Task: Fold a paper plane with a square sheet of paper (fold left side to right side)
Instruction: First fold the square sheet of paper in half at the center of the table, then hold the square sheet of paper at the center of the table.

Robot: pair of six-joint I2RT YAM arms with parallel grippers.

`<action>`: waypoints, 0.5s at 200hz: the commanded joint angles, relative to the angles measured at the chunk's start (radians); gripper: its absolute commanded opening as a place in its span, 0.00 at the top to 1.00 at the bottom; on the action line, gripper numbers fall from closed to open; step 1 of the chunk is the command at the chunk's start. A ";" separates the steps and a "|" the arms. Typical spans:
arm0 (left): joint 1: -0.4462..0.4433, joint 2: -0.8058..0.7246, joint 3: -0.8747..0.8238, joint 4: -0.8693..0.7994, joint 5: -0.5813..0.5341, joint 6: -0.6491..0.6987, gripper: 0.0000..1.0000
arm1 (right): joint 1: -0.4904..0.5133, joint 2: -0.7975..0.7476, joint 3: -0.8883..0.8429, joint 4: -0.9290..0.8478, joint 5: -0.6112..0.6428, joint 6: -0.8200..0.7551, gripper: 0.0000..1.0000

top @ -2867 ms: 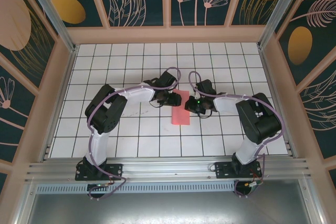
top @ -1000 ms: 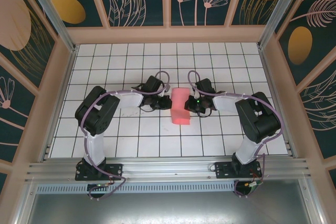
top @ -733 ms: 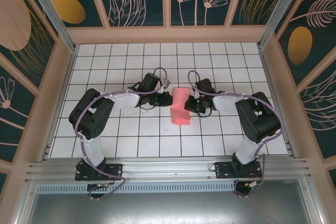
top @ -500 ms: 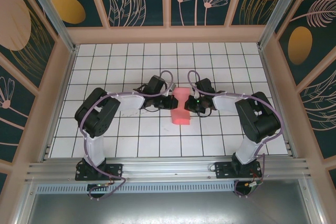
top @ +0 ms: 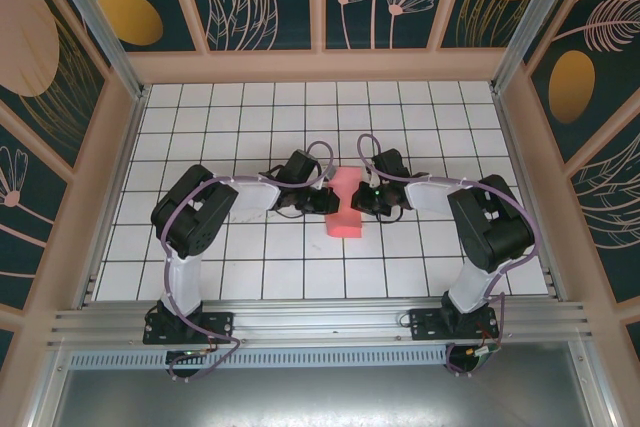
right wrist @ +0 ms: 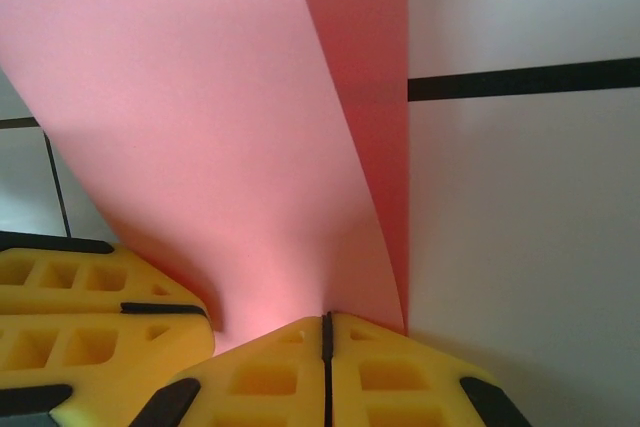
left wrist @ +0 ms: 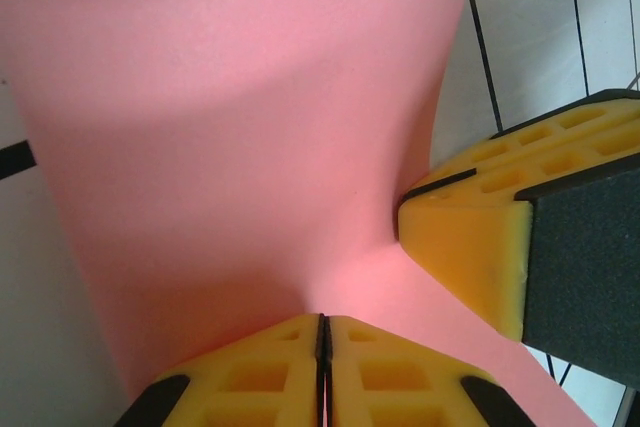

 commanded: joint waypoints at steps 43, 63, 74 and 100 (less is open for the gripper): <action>-0.013 0.036 -0.022 -0.058 -0.068 0.004 0.87 | -0.028 -0.102 0.010 0.121 -0.094 -0.021 0.92; -0.015 0.038 -0.021 -0.060 -0.070 0.005 0.87 | -0.027 -0.054 0.048 0.138 -0.101 -0.022 0.92; -0.016 0.038 -0.019 -0.061 -0.072 0.006 0.87 | -0.028 -0.017 0.073 0.146 -0.105 -0.021 0.92; -0.017 0.036 -0.019 -0.061 -0.072 0.008 0.87 | -0.027 0.062 0.125 0.159 -0.117 -0.021 0.92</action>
